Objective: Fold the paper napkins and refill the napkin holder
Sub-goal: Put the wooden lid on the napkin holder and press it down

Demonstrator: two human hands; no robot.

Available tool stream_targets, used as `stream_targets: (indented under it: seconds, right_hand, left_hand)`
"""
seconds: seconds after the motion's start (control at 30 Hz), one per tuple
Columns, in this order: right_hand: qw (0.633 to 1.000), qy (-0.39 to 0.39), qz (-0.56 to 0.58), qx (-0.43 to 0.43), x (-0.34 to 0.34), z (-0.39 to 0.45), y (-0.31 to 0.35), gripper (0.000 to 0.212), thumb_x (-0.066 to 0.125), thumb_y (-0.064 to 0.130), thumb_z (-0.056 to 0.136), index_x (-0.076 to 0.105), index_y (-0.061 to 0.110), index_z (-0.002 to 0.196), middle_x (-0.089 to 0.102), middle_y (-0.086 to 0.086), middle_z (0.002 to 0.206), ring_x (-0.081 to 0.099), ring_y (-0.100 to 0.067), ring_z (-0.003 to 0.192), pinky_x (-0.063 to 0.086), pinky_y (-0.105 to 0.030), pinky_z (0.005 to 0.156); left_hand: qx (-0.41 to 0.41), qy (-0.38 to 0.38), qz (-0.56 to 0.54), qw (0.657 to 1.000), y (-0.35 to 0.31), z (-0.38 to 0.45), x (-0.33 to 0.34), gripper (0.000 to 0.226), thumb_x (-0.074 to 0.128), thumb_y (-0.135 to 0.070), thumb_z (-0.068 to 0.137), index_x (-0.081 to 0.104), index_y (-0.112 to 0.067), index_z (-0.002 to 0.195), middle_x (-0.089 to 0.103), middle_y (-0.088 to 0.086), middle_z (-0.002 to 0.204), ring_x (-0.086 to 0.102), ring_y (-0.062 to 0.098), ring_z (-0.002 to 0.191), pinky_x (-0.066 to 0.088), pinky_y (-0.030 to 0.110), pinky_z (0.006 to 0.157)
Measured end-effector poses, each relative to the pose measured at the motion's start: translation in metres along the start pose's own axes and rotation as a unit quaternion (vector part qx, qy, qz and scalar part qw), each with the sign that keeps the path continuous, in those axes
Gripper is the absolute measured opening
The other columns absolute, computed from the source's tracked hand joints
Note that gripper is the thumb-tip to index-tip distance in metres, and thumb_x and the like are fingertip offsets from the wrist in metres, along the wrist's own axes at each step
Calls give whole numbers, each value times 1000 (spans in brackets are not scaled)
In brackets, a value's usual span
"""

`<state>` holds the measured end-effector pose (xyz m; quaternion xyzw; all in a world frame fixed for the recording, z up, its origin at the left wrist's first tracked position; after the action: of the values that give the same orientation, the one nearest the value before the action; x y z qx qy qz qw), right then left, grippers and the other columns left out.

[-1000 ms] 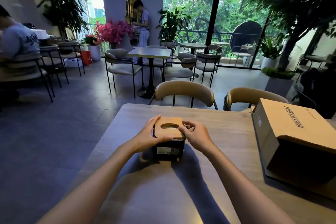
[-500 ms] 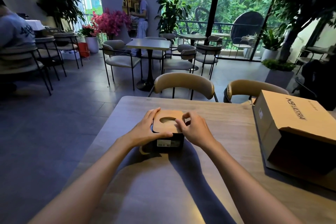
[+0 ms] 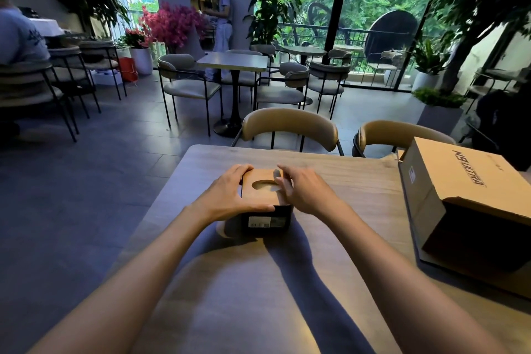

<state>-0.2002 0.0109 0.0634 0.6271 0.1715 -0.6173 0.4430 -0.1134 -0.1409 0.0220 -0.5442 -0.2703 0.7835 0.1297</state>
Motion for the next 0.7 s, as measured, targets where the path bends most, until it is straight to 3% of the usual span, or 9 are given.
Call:
stream_targets:
  seconds: [0.13, 0.3, 0.43, 0.53, 0.63, 0.7]
  right_hand:
    - [998, 10, -57, -3, 4, 3, 7, 24, 51, 32, 102, 66, 18, 114, 69, -9, 102, 62, -28, 96, 52, -46, 86]
    - [998, 4, -59, -3, 6, 4, 5, 26, 48, 32, 104, 65, 18, 119, 70, -9, 107, 62, -28, 98, 52, -46, 86]
    - [992, -4, -124, -5, -4, 5, 10, 34, 56, 39, 99, 59, 28, 132, 70, -5, 112, 63, -29, 102, 49, -40, 81]
    - [985, -68, -156, 2, -17, 5, 18, 29, 72, 52, 85, 72, 31, 106, 71, 0, 101, 64, -25, 93, 41, -33, 72]
    - [983, -61, -165, 50, -13, 4, 18, 32, 77, 53, 80, 77, 26, 97, 69, 0, 98, 62, -23, 94, 35, -31, 72]
    - [982, -50, -156, 99, -11, 4, 14, 34, 77, 50, 81, 75, 22, 100, 68, -3, 99, 62, -25, 97, 36, -32, 74]
  left_hand:
    - [3, -5, 8, 1000, -7, -2, -3, 108, 69, -89, 53, 43, -27, 138, 49, -12, 125, 52, 9, 109, 51, 30, 92]
    - [-1, -4, 30, 1000, -17, -5, -7, 106, 65, -92, 52, 51, -24, 132, 51, -9, 117, 54, 12, 102, 52, 31, 85]
    - [-80, 6, 55, 995, -30, -11, 2, 122, 61, -95, 44, 39, -20, 137, 43, -4, 124, 53, 20, 107, 50, 36, 85]
    - [-154, 7, 89, 984, -41, -17, 12, 131, 57, -98, 40, 30, -15, 137, 34, 3, 121, 52, 29, 111, 50, 45, 90]
    - [-189, 34, 115, 975, -47, -27, 24, 123, 45, -93, 47, 21, -18, 142, 28, 9, 127, 43, 34, 119, 44, 56, 96]
    - [-205, 45, 141, 967, -46, -32, 28, 105, 45, -80, 58, 25, -15, 139, 27, 12, 130, 39, 36, 120, 40, 59, 98]
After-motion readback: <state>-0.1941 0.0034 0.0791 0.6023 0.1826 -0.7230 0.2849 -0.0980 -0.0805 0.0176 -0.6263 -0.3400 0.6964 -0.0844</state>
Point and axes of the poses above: each hand's wrist, its own z-axis towards the middle knuckle, its own x-axis out of the palm, y = z × x, the point moved 8 cm from there along z, towards the middle knuckle
